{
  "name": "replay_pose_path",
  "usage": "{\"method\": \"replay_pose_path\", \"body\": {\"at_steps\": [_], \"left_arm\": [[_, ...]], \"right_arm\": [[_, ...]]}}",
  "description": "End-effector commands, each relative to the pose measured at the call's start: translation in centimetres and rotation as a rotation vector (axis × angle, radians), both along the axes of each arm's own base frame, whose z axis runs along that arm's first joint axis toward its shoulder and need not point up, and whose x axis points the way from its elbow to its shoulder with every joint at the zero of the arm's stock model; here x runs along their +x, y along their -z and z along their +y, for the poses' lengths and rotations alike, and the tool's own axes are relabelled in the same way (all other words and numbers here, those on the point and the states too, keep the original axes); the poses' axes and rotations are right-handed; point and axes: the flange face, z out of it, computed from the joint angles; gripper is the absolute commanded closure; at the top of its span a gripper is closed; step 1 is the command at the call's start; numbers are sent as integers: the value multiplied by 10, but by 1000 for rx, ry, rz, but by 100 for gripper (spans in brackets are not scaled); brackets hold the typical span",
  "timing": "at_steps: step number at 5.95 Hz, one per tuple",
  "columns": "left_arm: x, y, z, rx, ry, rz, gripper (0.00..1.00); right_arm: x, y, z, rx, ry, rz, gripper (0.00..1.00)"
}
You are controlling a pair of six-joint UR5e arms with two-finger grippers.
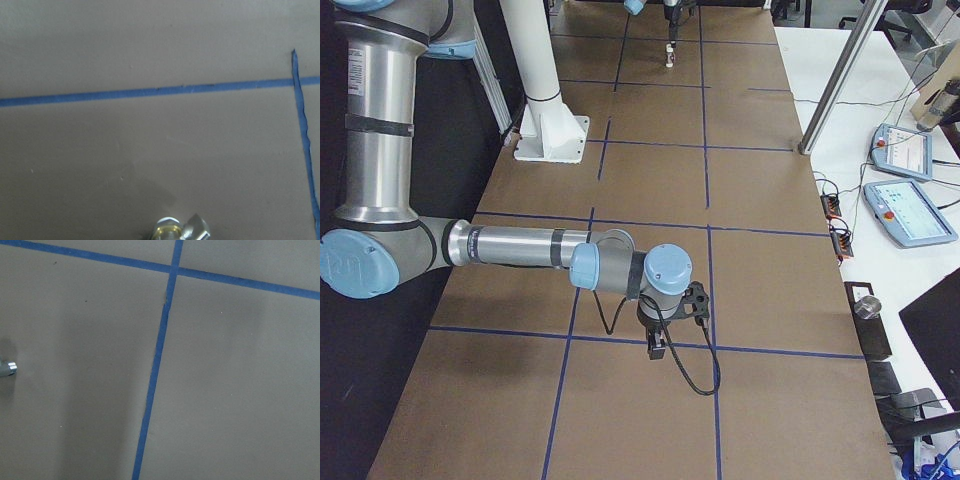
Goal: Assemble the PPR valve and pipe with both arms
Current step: 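Lower the left gripper onto the white pipe with brass fitting and grasp it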
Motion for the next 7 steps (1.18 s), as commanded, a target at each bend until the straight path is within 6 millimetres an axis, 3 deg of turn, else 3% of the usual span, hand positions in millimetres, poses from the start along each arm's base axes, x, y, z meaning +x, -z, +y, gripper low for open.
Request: {"method": "replay_pose_path", "body": {"at_steps": [1, 2, 3, 5, 6, 7], "left_arm": [[4, -3, 3, -7, -7, -2, 19], [5, -3, 2, -13, -4, -6, 93], [4, -4, 2, -12, -3, -8, 100], [2, 14, 1, 7, -1, 11, 100], [6, 33, -6, -17, 5, -2, 100], [17, 87, -22, -17, 6, -2, 100]], "right_arm": [[0, -1, 1, -1, 0, 0, 0], [-1, -1, 1, -1, 2, 0, 0], [-1, 0, 0, 0, 2, 0, 0], [-2, 1, 0, 1, 2, 0, 0], [-2, 1, 0, 2, 3, 0, 0], [-2, 1, 0, 1, 4, 0, 0]]}}
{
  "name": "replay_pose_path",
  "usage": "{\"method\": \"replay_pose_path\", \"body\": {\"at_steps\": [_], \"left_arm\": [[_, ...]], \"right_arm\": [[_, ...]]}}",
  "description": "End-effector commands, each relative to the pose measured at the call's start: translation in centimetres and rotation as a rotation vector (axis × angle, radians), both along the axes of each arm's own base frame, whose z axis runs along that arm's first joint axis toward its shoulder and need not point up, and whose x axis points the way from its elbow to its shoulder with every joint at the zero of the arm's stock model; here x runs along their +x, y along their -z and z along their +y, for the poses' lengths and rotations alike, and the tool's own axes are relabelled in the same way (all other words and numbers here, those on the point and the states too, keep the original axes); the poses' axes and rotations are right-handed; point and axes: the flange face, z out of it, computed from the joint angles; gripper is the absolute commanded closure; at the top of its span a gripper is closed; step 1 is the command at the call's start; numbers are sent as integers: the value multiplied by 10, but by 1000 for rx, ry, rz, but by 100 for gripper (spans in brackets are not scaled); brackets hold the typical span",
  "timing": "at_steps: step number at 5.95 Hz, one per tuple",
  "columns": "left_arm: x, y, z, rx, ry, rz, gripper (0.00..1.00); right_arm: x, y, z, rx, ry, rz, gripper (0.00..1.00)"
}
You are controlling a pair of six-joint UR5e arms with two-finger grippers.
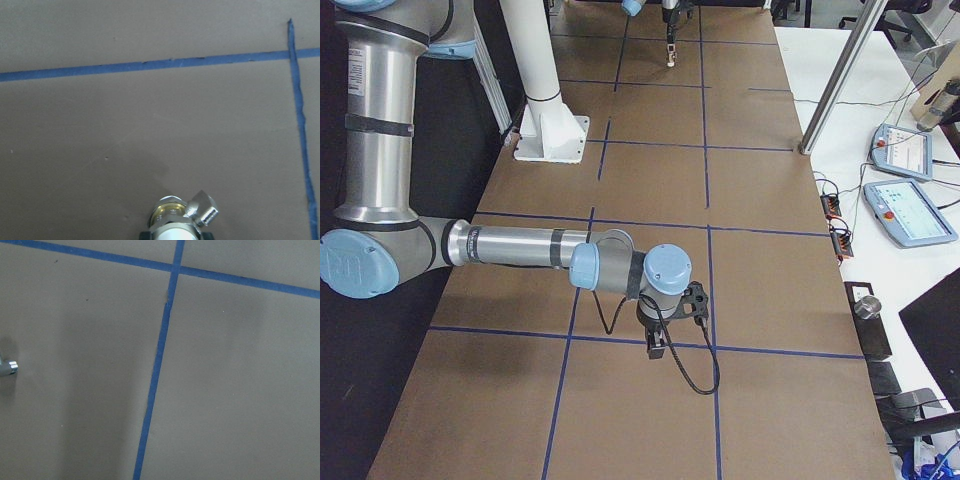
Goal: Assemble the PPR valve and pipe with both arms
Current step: 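Lower the left gripper onto the white pipe with brass fitting and grasp it, then carry the white pipe with the left gripper to the table center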
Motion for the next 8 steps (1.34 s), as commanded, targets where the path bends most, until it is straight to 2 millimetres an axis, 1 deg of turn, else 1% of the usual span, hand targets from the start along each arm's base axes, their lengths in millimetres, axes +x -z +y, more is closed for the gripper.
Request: {"method": "replay_pose_path", "body": {"at_steps": [1, 2, 3, 4, 5, 6, 7, 8], "left_arm": [[27, 96, -35, -12, 0, -5, 100], [42, 152, -55, -7, 2, 3, 100], [74, 187, -53, -53, 8, 18, 100], [129, 225, -34, -115, 6, 51, 100], [162, 261, -27, -139, 34, 82, 100], [208, 310, -19, -164, 46, 120, 100], [248, 342, -12, -173, 64, 126, 100], [279, 370, -17, -193, 71, 126, 100]], "right_arm": [[0, 0, 0, -1, 0, 0, 0], [0, 1, 0, 1, 0, 0, 0], [0, 2, 0, 3, 0, 0, 0], [-1, 2, 0, 3, 2, 0, 0], [-1, 2, 0, 3, 2, 0, 0], [-2, 1, 0, -1, 3, 0, 0], [-3, 0, 0, -5, 3, 0, 0], [-3, -2, 0, -7, 3, 2, 0]]}}
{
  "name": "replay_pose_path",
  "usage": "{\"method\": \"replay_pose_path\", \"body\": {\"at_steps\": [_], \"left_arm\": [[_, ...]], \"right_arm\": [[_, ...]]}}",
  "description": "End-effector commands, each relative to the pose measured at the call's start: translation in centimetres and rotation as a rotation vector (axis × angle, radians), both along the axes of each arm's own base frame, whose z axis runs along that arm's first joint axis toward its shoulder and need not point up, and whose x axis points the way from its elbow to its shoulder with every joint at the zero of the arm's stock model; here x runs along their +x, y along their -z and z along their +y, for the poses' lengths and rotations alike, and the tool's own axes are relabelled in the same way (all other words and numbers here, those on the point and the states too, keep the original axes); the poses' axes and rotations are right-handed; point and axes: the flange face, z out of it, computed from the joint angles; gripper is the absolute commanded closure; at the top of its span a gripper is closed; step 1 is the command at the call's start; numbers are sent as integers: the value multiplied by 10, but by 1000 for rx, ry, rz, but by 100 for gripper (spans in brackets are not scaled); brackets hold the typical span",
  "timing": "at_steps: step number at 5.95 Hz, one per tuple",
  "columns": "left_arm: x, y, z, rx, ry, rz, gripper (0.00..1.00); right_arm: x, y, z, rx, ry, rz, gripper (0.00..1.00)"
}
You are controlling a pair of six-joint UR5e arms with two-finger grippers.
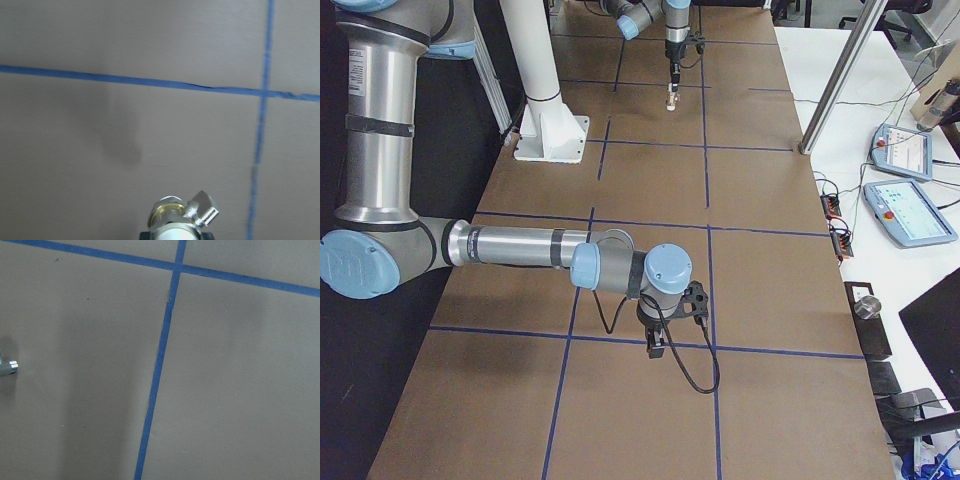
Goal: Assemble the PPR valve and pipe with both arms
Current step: 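Carry the white pipe with the left gripper to the table center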
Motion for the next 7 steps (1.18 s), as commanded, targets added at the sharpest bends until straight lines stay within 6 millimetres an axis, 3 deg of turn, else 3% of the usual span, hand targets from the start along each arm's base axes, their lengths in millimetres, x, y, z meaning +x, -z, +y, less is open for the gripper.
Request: {"method": "replay_pose_path", "body": {"at_steps": [1, 2, 3, 7], "left_arm": [[70, 52, -1, -32, 17, -15, 100], [111, 49, 23, -2, 2, -54, 100], [122, 43, 24, -8, -5, -70, 100], [126, 24, 22, -5, 5, -104, 100]], "right_arm": [[0, -2, 0, -6, -1, 1, 0], [-2, -3, 0, -8, 2, 1, 0], [-2, -3, 0, -8, 4, 3, 0], [-5, -3, 0, -8, 10, 1, 0]]}}
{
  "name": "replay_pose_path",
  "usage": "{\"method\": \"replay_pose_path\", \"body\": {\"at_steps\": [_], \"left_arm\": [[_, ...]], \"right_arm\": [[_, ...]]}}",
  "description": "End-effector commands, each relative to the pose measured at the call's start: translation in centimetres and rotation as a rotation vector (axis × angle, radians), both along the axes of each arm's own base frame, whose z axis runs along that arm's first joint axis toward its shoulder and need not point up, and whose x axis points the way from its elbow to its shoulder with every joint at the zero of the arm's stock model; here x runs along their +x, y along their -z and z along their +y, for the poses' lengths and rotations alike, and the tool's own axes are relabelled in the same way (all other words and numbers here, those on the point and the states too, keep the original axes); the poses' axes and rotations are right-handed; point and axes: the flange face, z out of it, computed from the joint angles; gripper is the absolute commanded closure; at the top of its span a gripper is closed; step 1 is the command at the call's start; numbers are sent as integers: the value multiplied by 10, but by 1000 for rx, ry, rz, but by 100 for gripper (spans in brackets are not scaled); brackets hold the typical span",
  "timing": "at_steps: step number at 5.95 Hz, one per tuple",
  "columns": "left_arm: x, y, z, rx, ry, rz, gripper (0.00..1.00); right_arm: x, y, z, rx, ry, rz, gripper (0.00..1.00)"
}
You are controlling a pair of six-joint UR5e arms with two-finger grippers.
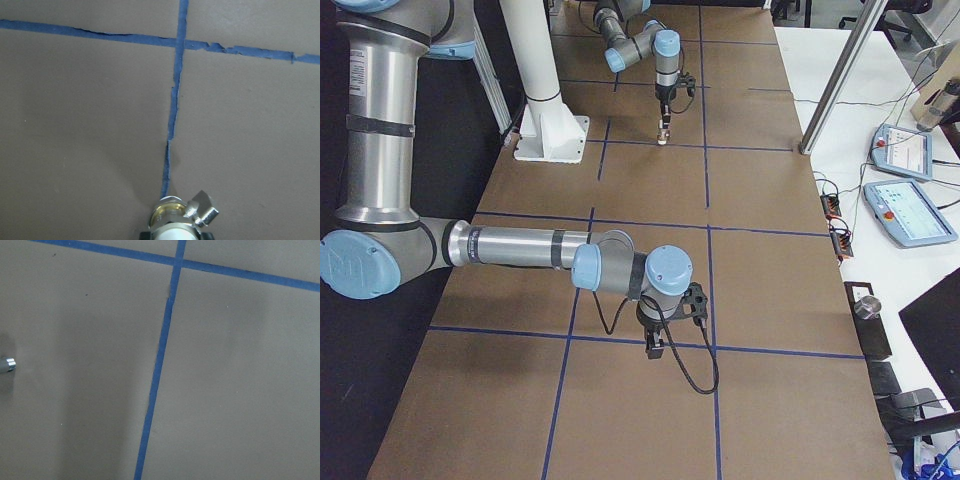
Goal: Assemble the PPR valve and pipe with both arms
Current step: 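Lower the pipe upright onto the table and open the left gripper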
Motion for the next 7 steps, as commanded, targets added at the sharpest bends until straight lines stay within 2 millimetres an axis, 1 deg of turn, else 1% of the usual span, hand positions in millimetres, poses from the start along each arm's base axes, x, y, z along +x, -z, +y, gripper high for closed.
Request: {"method": "replay_pose_path", "body": {"at_steps": [1, 3, 4, 7], "left_arm": [[6, -7, 0, -8, 2, -15, 100], [6, -7, -1, -6, 2, -10, 98], [6, -7, -1, -5, 2, -8, 94], [6, -8, -1, -5, 2, -8, 63]], "right_arm": [[-1, 0, 0, 0, 3, 0, 0], [-2, 0, 0, 0, 4, 0, 0], [-2, 0, 0, 0, 4, 0, 0], [-2, 0, 0, 0, 6, 1, 0]]}}
